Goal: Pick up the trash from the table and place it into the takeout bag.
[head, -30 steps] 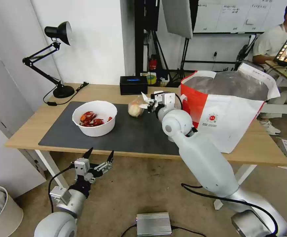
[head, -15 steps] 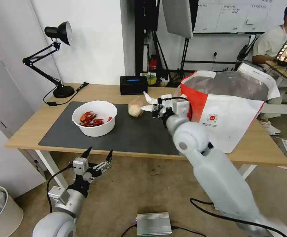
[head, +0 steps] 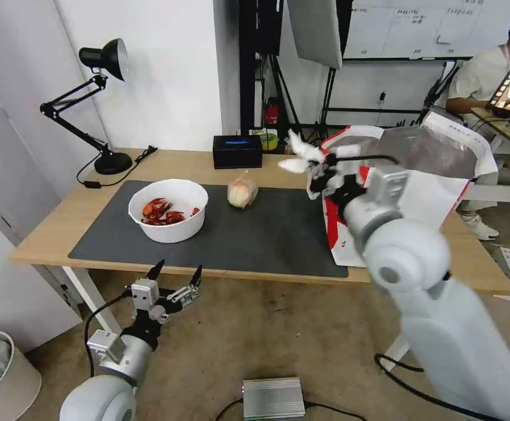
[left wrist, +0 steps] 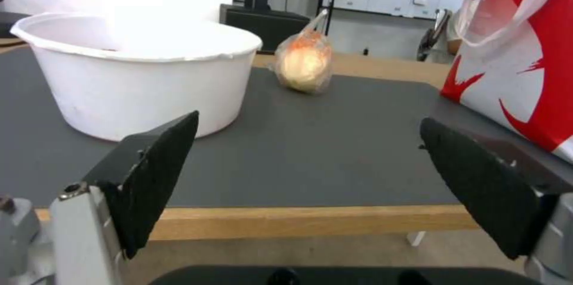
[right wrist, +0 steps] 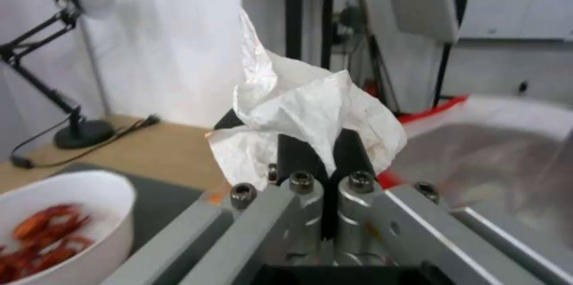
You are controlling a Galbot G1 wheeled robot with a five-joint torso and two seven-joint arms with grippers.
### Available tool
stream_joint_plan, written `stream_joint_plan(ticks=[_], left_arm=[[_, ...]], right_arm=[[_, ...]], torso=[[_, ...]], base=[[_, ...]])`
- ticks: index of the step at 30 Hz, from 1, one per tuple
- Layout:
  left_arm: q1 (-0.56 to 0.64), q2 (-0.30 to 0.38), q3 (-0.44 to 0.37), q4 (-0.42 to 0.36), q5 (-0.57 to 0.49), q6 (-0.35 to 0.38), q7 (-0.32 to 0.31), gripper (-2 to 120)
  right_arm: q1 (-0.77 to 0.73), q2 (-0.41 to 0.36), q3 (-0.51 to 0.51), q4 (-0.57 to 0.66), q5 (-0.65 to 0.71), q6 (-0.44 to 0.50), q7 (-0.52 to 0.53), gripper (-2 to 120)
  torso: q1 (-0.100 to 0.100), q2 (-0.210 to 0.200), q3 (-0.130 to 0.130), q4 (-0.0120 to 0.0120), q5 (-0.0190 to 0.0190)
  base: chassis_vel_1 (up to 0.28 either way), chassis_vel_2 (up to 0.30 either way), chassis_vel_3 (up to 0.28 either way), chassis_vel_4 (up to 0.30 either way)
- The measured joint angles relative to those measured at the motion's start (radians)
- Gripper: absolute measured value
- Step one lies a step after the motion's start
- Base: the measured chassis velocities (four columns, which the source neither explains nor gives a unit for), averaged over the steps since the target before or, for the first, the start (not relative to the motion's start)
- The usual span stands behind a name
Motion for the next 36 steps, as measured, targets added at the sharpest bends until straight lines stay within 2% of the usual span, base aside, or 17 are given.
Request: stream_joint_plan(ticks=[8, 21, 28, 29, 34, 35, 36], left_arm=[[-0.004, -0.001, 0.012, 0.004, 0.002, 0.000, 0.000, 100], [-0.009, -0.009, 0.035, 0.020, 0.003, 0.000, 0.000, 100], [-0.012, -0.008, 0.038, 0.024, 0.003, -0.001, 0.000, 100], [-0.012, -0.007, 0.038, 0.024, 0.003, -0.001, 0.000, 100], [-0.012, -0.007, 0.038, 0.024, 0.003, -0.001, 0.000, 100], [-0.014, -0.006, 0.038, 0.023, 0.003, -0.002, 0.000, 100], [-0.014, -0.006, 0.038, 0.023, 0.003, -0.002, 0.000, 100]], right_arm=[[0.062, -0.089, 0.080, -0.064, 0.079, 0.000, 0.008, 0], [0.064, -0.165, 0.133, -0.185, 0.147, 0.000, 0.035, 0], [0.059, -0.189, 0.133, -0.200, 0.235, 0.000, 0.102, 0], [0.071, -0.206, 0.129, -0.215, 0.323, 0.000, 0.171, 0], [0.077, -0.214, 0.127, -0.224, 0.351, 0.000, 0.189, 0], [0.090, -0.244, 0.126, -0.253, 0.433, 0.000, 0.237, 0], [0.090, -0.244, 0.126, -0.253, 0.433, 0.000, 0.237, 0]], torso=[[0.000, 0.000, 0.000, 0.0001, 0.0000], [0.000, 0.000, 0.000, 0.0000, 0.0000], [0.000, 0.000, 0.000, -0.0001, -0.0001], [0.000, 0.000, 0.000, 0.0000, 0.0000], [0.000, 0.000, 0.000, 0.0001, -0.0001], [0.000, 0.000, 0.000, 0.0000, 0.0000], [0.000, 0.000, 0.000, 0.0000, 0.0000]], base=[[0.000, 0.000, 0.000, 0.000], [0.000, 0.000, 0.000, 0.000], [0.000, 0.000, 0.000, 0.000], [0.000, 0.000, 0.000, 0.000], [0.000, 0.000, 0.000, 0.000], [0.000, 0.000, 0.000, 0.000], [0.000, 0.000, 0.000, 0.000]])
